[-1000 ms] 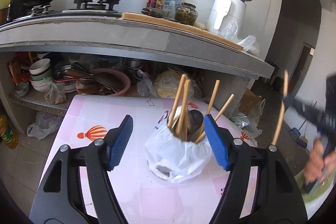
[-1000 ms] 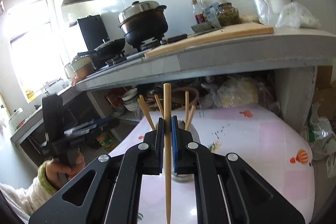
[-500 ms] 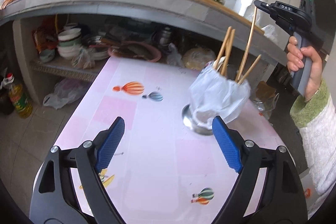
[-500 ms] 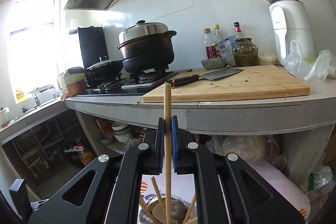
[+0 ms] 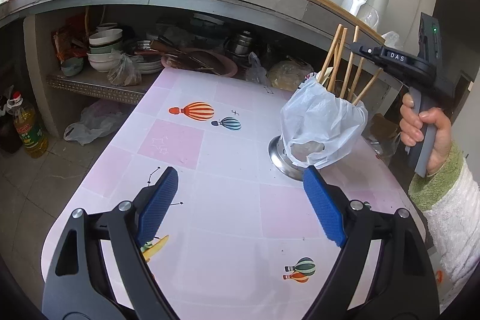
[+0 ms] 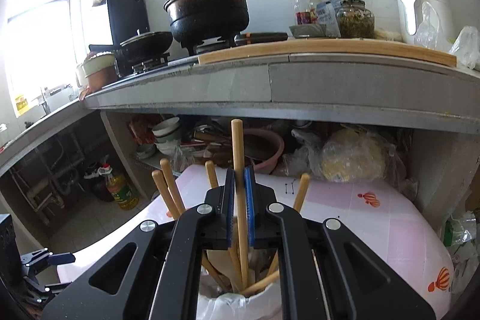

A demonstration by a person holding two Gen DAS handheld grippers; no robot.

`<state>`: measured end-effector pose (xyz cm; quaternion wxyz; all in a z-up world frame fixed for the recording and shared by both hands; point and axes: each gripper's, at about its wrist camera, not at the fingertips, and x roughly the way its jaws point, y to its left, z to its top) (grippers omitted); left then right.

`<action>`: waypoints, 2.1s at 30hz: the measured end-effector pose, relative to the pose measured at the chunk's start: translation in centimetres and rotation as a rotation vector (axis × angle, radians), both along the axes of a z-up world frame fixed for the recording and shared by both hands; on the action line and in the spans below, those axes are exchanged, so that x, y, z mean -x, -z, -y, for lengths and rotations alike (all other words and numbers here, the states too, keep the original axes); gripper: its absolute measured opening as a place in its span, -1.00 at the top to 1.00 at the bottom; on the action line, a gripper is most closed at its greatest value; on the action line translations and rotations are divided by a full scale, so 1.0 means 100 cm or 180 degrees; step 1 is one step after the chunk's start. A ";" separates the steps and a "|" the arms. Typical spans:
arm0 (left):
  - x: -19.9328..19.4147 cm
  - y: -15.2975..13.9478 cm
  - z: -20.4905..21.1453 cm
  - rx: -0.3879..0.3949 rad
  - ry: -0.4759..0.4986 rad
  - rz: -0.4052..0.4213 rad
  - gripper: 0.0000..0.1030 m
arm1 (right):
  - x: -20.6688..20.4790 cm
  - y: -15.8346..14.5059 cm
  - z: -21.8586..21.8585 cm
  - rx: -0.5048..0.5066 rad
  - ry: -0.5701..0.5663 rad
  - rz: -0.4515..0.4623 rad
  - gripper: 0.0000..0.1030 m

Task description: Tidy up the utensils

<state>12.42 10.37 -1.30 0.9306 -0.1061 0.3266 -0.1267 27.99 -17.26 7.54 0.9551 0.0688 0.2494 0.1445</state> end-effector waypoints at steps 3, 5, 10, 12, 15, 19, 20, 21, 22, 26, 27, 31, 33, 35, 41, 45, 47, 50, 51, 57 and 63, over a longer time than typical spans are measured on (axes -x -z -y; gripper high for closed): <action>0.003 -0.001 0.006 0.0002 0.0033 0.0004 -0.61 | 0.008 0.007 0.001 0.0051 -0.0013 -0.0100 0.80; 0.005 -0.003 0.010 0.0014 0.0055 0.0010 -0.62 | 0.015 0.005 0.004 0.0018 -0.0006 -0.0108 0.56; 0.013 -0.009 0.019 0.0033 0.0083 0.0053 -0.63 | 0.043 -0.010 0.017 -0.0137 -0.0008 -0.0013 0.30; 0.017 -0.013 0.022 0.0057 0.0073 0.0084 -0.63 | 0.058 -0.014 0.022 -0.0216 -0.0007 0.0008 0.23; 0.022 -0.021 0.026 0.0075 0.0031 0.0142 -0.70 | 0.088 -0.015 0.030 -0.0313 0.0027 0.0007 0.01; 0.030 -0.028 0.034 0.0002 -0.0086 0.0179 -0.76 | 0.131 -0.001 0.032 -0.0248 0.0192 -0.0144 -0.33; 0.032 -0.029 0.035 -0.0028 -0.0124 0.0174 -0.78 | 0.141 0.003 0.032 -0.0220 0.0250 -0.0197 -0.36; 0.034 -0.030 0.038 -0.0059 -0.0154 0.0165 -0.80 | 0.152 0.010 0.031 -0.0189 0.0313 -0.0266 -0.43; 0.037 -0.030 0.040 -0.0085 -0.0173 0.0162 -0.81 | 0.161 0.016 0.031 -0.0175 0.0371 -0.0329 -0.48; 0.046 -0.030 0.051 -0.0262 -0.0297 0.0127 -0.84 | 0.196 0.043 0.024 -0.0091 0.0515 -0.0592 -0.58; 0.048 -0.029 0.054 -0.0324 -0.0330 0.0110 -0.84 | 0.204 0.047 0.022 -0.0044 0.0567 -0.0622 -0.62; 0.058 -0.030 0.064 -0.0675 -0.0524 0.0093 -0.84 | 0.230 0.058 0.016 0.0107 0.0744 -0.0644 -0.76; 0.061 -0.031 0.066 -0.0833 -0.0619 0.0099 -0.84 | 0.242 0.058 0.015 0.0172 0.0877 -0.0598 -0.81; 0.065 -0.035 0.067 -0.0841 -0.0635 0.0094 -0.84 | 0.250 0.055 0.016 0.0196 0.0960 -0.0531 -0.86; 0.072 -0.047 0.068 -0.0769 -0.0779 0.0113 -0.84 | 0.265 0.046 0.017 0.0262 0.1118 -0.0342 -0.87; 0.071 -0.048 0.071 -0.0724 -0.0701 0.0054 -0.84 | 0.271 0.040 0.021 0.0259 0.1234 -0.0258 -0.87; 0.070 -0.047 0.074 -0.0738 -0.0702 0.0068 -0.84 | 0.273 0.039 0.023 0.0229 0.1280 -0.0245 -0.87; 0.069 -0.046 0.079 -0.0834 -0.0733 0.0048 -0.84 | 0.274 0.038 0.026 0.0185 0.1323 -0.0251 -0.87; 0.067 -0.045 0.081 -0.0872 -0.0752 0.0019 -0.84 | 0.275 0.038 0.026 0.0185 0.1332 -0.0250 -0.87; 0.068 -0.044 0.089 -0.1058 -0.0744 -0.0009 -0.84 | 0.274 0.039 0.024 0.0243 0.1365 -0.0275 -0.87; 0.078 -0.054 0.088 -0.1012 -0.0778 0.0101 -0.84 | 0.278 0.042 0.017 0.0245 0.1336 -0.0295 -0.87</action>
